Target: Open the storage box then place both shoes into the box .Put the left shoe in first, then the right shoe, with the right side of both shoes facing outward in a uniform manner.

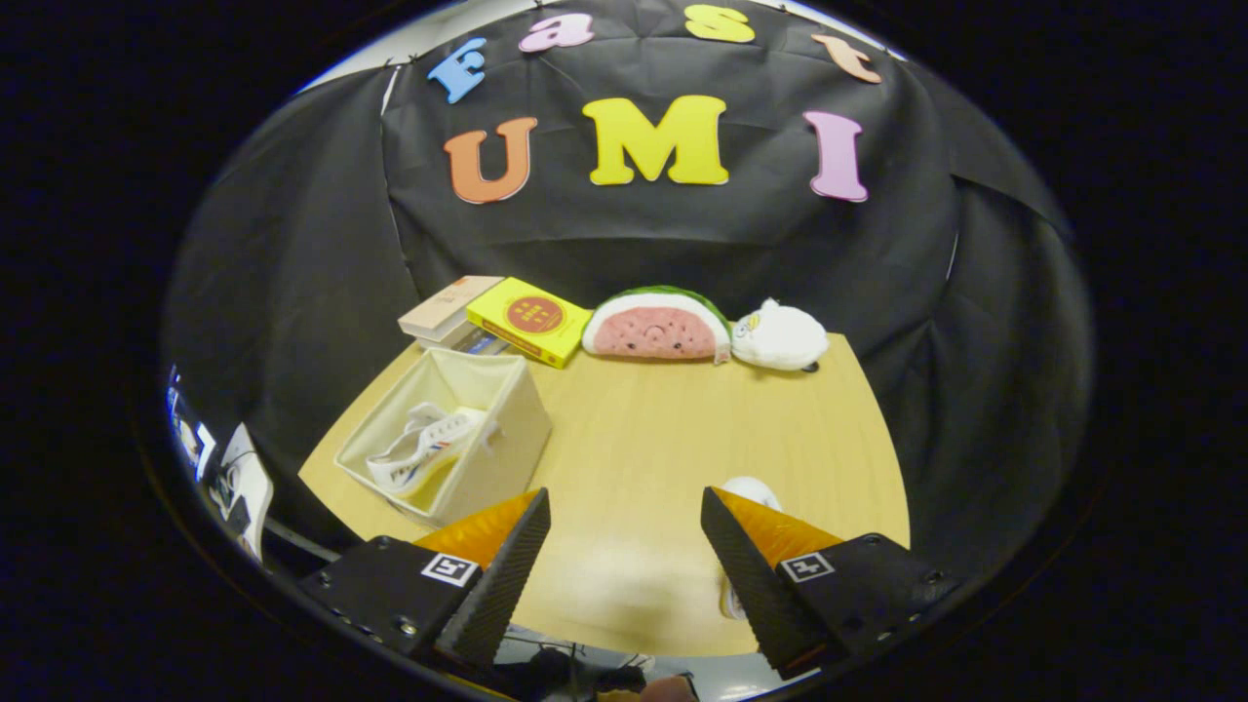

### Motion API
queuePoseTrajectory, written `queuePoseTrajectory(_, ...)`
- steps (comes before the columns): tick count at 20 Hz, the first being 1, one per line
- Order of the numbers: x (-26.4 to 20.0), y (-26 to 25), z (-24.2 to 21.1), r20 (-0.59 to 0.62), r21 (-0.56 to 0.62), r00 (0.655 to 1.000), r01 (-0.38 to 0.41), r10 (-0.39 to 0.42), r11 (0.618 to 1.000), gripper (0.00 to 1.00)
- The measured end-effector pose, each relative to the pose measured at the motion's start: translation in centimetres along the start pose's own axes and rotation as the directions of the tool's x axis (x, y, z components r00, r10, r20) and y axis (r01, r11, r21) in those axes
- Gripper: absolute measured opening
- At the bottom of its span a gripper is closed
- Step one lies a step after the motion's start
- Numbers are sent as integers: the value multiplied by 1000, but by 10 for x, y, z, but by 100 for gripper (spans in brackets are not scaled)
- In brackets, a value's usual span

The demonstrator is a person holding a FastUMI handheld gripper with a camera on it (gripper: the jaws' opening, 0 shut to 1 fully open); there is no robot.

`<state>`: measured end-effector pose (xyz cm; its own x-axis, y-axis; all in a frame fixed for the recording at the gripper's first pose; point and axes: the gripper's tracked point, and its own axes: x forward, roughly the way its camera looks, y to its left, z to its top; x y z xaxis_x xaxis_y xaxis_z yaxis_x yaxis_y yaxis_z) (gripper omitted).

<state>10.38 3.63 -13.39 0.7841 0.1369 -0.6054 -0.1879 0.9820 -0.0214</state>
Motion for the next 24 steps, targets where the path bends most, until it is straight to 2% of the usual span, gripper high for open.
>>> queuePoseTrajectory(3, 2, -60, -29, -47, -16, 998, 35, -36, 999, 96)
queuePoseTrajectory(8, 34, -132, -90, -206, -34, 977, 56, -62, 998, 96)
queuePoseTrajectory(15, 103, -166, -138, -369, 19, 928, 69, -57, 997, 96)
queuePoseTrajectory(19, 133, -167, -147, -422, 61, 907, 33, -4, 998, 96)
queuePoseTrajectory(21, 142, -168, -150, -442, 56, 897, 20, 7, 998, 79)
queuePoseTrajectory(24, 150, -162, -152, -474, 78, 879, -10, 46, 997, 59)
